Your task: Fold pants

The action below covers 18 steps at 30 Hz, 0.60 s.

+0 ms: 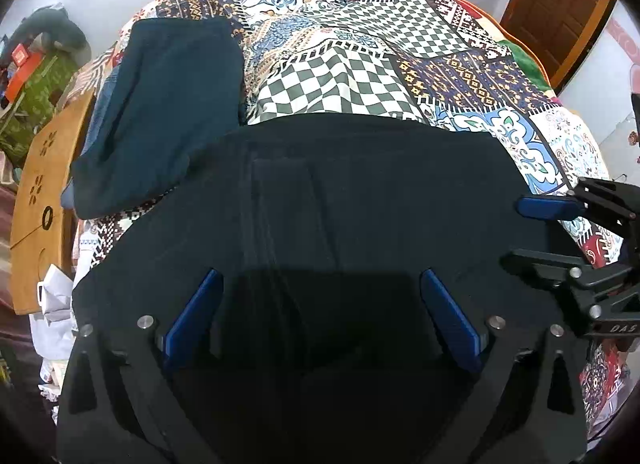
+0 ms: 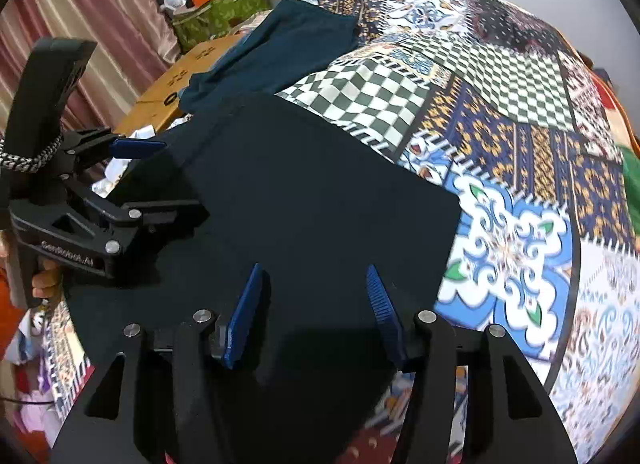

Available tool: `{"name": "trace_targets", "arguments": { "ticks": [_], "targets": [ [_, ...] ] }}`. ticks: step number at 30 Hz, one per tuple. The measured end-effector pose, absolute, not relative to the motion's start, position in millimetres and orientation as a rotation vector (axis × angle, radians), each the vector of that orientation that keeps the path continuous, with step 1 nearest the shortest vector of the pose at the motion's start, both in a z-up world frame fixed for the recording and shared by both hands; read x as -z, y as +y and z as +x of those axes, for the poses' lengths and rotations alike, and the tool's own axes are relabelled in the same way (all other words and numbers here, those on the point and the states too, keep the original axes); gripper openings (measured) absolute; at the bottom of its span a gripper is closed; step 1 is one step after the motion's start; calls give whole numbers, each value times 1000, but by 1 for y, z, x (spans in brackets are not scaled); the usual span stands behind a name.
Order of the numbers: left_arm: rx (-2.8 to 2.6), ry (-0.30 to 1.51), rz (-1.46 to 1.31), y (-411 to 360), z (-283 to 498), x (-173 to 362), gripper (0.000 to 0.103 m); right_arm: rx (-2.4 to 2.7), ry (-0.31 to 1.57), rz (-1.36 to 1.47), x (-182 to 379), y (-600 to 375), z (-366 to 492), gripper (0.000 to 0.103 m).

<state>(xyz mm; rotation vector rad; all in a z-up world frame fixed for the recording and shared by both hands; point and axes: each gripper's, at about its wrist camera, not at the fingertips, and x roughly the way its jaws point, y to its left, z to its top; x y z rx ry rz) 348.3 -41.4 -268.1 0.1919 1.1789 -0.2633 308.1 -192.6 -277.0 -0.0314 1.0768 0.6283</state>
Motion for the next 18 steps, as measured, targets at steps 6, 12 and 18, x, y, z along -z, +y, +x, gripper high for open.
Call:
{"name": "trace_targets", "arguments": {
  "ticks": [6,12,18],
  "targets": [
    [238,1145,197,-36,329,260,101,-592,1060,8,273,-210,291,53],
    [213,1112,172,-22,306,252,101,-546,1057,69,271,-224,279,55],
    [186,1070,140,-4,285,241,101,-505,1065,101,270,-234,268,56]
  ]
}}
